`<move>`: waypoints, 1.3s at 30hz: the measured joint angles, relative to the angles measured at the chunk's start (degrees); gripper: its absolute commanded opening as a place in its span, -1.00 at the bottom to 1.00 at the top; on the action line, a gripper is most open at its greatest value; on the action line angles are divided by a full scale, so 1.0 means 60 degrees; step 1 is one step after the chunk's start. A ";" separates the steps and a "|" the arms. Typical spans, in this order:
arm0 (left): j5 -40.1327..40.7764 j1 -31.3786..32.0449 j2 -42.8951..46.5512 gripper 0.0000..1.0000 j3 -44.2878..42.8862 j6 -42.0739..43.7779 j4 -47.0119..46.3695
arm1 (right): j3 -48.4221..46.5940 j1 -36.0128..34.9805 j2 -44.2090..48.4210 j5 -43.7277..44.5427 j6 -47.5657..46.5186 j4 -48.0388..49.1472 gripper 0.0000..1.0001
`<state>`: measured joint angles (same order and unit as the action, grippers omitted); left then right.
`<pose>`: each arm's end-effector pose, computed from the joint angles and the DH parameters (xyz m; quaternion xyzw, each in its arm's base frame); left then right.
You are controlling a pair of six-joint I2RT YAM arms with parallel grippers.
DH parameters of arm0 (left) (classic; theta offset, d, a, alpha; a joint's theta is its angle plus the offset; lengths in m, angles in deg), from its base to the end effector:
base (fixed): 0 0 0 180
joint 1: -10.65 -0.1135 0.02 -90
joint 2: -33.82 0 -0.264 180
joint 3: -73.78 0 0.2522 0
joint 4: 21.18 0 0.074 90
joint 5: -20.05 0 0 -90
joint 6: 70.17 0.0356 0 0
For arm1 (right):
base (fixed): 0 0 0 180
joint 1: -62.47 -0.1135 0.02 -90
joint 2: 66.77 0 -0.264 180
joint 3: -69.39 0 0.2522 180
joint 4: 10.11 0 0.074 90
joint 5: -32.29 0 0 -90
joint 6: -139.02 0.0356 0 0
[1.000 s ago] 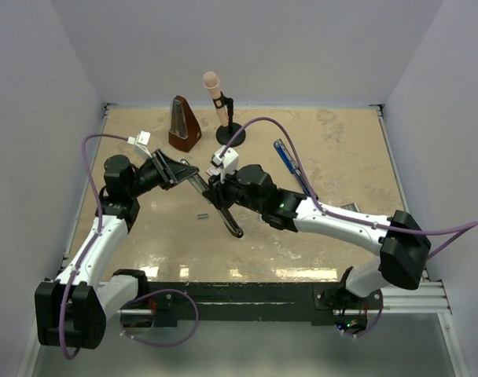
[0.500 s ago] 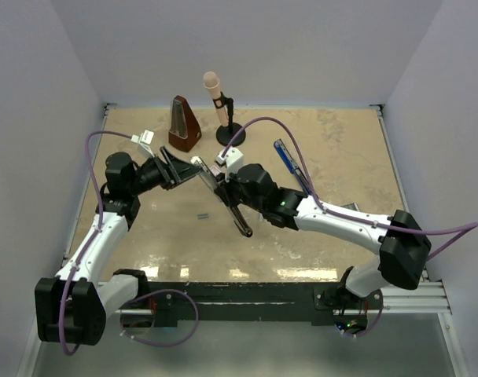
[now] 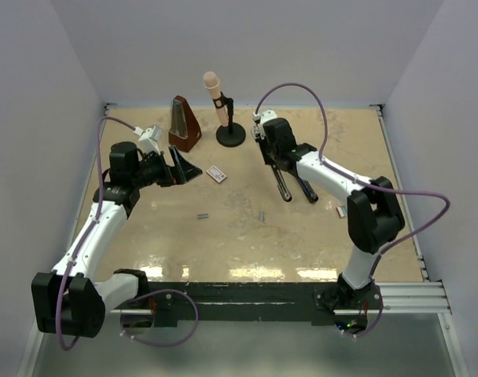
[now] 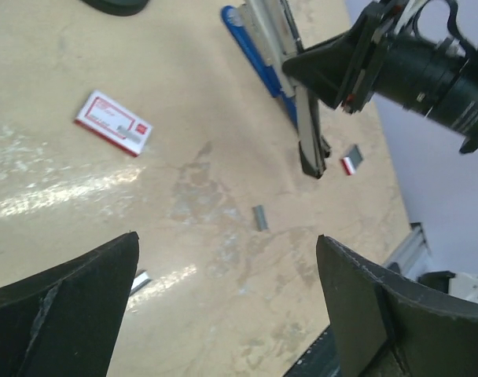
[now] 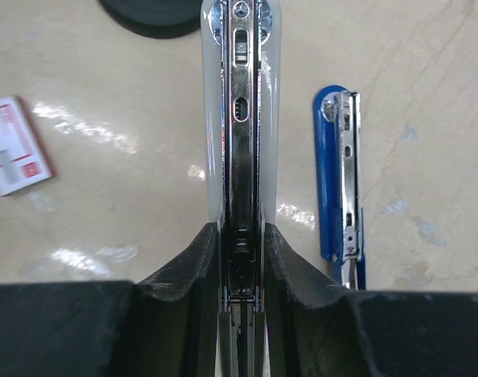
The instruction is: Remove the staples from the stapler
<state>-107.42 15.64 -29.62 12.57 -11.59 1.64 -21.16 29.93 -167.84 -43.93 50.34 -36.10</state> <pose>0.2438 -0.0430 0.2965 -0.0147 0.8172 -0.4163 0.3984 0.3468 0.2112 0.2619 -0.1866 0.8684 0.0276 0.4586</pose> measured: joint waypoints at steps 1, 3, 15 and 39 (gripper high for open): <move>0.0346 0.0069 0.0036 0.95 0.0000 0.0219 0.0233 | -0.0160 0.0168 -0.0222 -0.0004 -0.0062 -0.0066 -1.00; 0.1035 0.0149 0.0142 0.95 0.0000 0.0586 0.0703 | -0.0736 0.0463 -0.0951 -0.0055 -0.0259 -0.0408 -1.00; 0.3552 0.0106 0.1359 0.92 -0.0044 0.1158 0.1581 | -0.2601 0.1078 -0.3610 -0.0648 -0.0896 -0.1293 -0.80; 0.4124 0.0044 0.1603 0.93 -0.0044 0.1169 0.1938 | -0.1322 0.1373 -0.0634 -0.0291 0.1406 -0.1264 0.36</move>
<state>-82.68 15.90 -20.00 12.31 -4.57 13.27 -29.10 38.17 -171.65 -45.67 58.78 -43.69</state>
